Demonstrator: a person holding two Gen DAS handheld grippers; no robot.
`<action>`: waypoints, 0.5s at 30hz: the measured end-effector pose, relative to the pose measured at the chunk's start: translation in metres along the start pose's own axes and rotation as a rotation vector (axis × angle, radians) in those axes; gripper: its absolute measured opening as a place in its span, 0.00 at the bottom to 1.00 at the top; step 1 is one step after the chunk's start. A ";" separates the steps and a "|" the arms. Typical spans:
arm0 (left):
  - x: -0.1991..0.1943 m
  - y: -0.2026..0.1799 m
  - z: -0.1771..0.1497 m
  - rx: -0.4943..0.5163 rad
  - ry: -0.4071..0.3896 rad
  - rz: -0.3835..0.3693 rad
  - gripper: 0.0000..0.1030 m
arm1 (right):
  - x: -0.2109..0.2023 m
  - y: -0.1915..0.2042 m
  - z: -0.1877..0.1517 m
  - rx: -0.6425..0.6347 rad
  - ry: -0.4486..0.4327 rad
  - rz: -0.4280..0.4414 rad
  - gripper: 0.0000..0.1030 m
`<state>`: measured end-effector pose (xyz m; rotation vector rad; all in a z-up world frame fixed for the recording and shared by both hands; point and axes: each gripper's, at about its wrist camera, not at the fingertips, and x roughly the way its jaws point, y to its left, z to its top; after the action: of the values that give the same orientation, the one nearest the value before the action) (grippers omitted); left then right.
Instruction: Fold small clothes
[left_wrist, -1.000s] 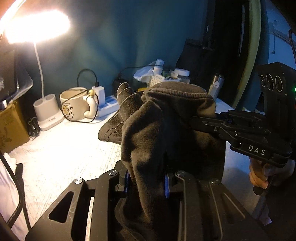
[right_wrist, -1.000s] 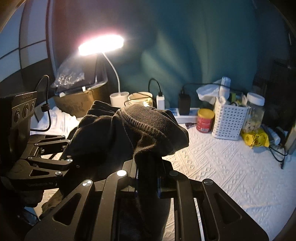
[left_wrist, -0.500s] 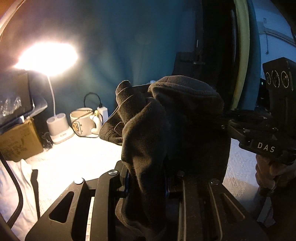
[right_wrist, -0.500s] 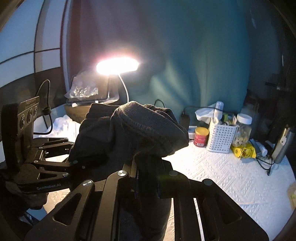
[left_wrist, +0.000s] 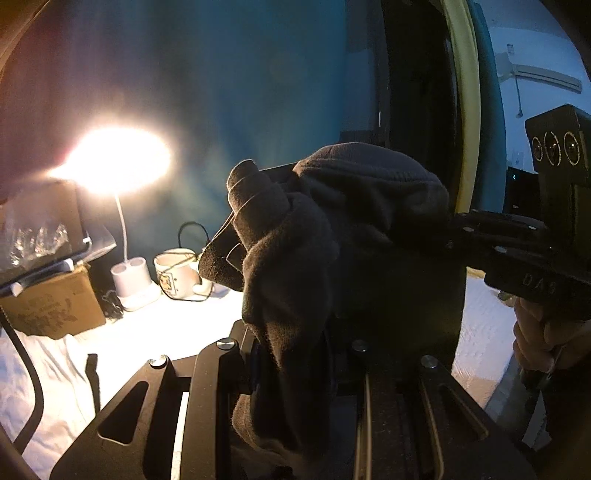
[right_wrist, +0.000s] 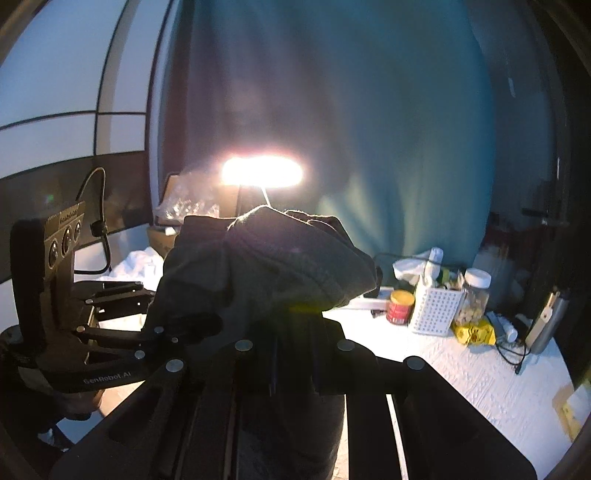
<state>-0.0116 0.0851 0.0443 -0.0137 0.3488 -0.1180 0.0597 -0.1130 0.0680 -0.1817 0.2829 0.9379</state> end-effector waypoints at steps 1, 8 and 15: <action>-0.005 -0.001 0.001 0.003 -0.007 0.002 0.23 | -0.003 0.003 0.002 -0.004 -0.009 0.000 0.14; -0.036 0.009 0.003 -0.009 -0.069 0.020 0.23 | -0.021 0.029 0.018 -0.055 -0.064 0.019 0.14; -0.070 0.022 0.009 -0.018 -0.127 0.053 0.23 | -0.031 0.059 0.037 -0.093 -0.124 0.064 0.14</action>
<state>-0.0718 0.1149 0.0755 -0.0297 0.2227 -0.0612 0.0005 -0.0928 0.1108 -0.2001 0.1315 1.0225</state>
